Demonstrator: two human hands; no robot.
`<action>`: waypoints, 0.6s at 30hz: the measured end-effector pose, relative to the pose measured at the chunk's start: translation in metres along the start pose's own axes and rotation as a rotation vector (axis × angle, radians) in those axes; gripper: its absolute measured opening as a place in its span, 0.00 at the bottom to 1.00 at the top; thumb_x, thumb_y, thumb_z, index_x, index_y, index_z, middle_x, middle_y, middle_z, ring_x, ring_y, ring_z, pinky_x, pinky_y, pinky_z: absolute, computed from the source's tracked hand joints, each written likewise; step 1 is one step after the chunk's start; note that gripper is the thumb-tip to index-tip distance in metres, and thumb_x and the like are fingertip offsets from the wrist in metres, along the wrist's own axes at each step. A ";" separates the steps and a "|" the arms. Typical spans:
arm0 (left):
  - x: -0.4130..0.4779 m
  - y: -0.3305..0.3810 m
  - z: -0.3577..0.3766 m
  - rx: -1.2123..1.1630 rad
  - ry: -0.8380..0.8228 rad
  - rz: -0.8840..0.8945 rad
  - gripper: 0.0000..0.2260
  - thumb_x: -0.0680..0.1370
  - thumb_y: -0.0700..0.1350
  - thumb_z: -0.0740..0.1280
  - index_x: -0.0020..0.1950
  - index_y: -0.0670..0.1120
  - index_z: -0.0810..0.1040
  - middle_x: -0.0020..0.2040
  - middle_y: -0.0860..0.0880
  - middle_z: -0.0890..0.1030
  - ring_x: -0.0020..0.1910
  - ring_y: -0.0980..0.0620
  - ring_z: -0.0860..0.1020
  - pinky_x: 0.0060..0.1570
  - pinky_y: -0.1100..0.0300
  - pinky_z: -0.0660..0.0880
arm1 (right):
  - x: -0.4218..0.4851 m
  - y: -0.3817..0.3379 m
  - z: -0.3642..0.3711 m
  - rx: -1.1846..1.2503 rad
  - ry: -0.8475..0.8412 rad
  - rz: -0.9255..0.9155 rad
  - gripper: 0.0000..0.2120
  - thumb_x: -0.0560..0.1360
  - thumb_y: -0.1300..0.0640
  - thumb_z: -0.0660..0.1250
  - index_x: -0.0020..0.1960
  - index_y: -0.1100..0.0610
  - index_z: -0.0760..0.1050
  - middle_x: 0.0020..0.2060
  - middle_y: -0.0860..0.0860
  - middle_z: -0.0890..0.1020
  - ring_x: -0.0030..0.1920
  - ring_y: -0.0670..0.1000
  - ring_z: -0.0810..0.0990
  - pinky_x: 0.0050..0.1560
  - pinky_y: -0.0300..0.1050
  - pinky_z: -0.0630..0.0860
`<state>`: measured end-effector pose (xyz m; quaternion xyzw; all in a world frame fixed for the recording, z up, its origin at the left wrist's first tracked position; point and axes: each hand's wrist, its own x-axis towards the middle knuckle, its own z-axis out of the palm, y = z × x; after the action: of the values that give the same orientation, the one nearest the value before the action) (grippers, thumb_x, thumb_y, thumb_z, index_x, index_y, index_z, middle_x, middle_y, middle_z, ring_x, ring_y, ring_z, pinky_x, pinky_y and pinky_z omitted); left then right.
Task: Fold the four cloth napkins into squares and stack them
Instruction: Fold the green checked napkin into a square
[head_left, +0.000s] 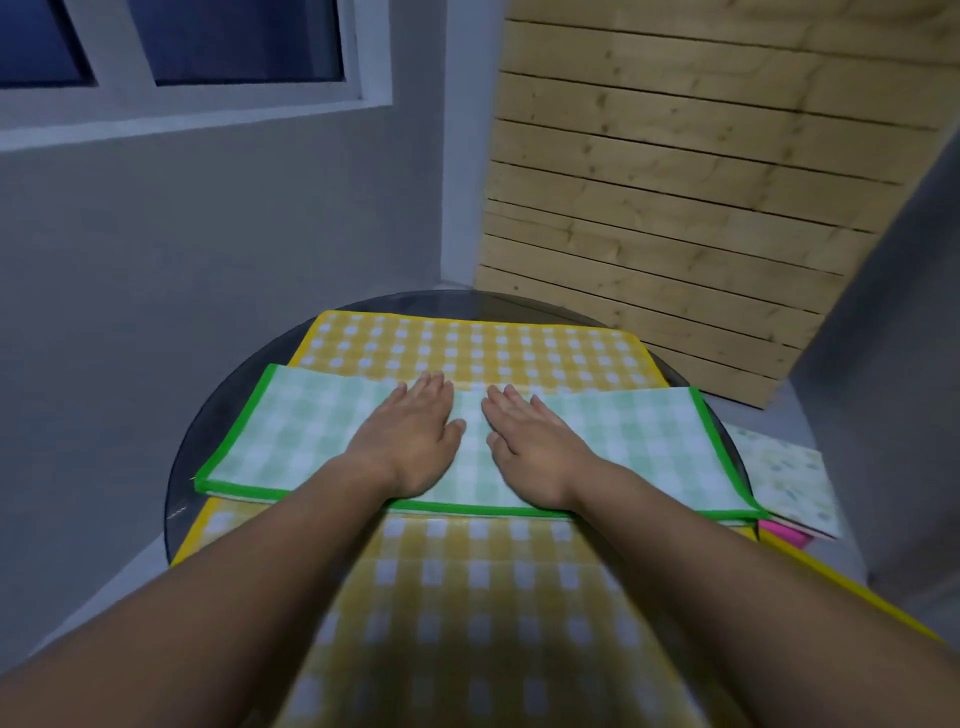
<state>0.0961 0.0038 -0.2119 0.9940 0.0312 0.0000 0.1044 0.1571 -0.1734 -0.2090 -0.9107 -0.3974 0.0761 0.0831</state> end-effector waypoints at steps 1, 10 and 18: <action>0.001 0.000 0.001 0.008 0.007 -0.008 0.28 0.84 0.55 0.47 0.82 0.43 0.47 0.82 0.46 0.47 0.81 0.52 0.44 0.79 0.55 0.43 | -0.001 0.003 -0.001 0.007 -0.002 0.015 0.27 0.84 0.50 0.45 0.81 0.56 0.45 0.80 0.50 0.45 0.79 0.47 0.41 0.78 0.45 0.38; 0.003 -0.003 0.005 0.048 0.000 -0.007 0.30 0.84 0.58 0.47 0.82 0.44 0.47 0.82 0.47 0.46 0.81 0.52 0.44 0.78 0.55 0.43 | -0.062 0.112 -0.026 0.005 0.030 0.381 0.29 0.84 0.46 0.44 0.80 0.58 0.44 0.80 0.52 0.44 0.80 0.49 0.41 0.78 0.47 0.41; 0.003 0.001 0.003 0.045 -0.038 -0.022 0.30 0.84 0.58 0.46 0.82 0.45 0.46 0.82 0.47 0.45 0.81 0.52 0.43 0.78 0.54 0.43 | -0.066 0.116 -0.026 -0.075 0.007 0.392 0.31 0.83 0.43 0.42 0.80 0.58 0.42 0.80 0.51 0.43 0.79 0.49 0.40 0.78 0.51 0.38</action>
<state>0.0996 0.0026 -0.2143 0.9956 0.0403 -0.0207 0.0824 0.2003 -0.3024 -0.2036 -0.9734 -0.2148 0.0727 0.0340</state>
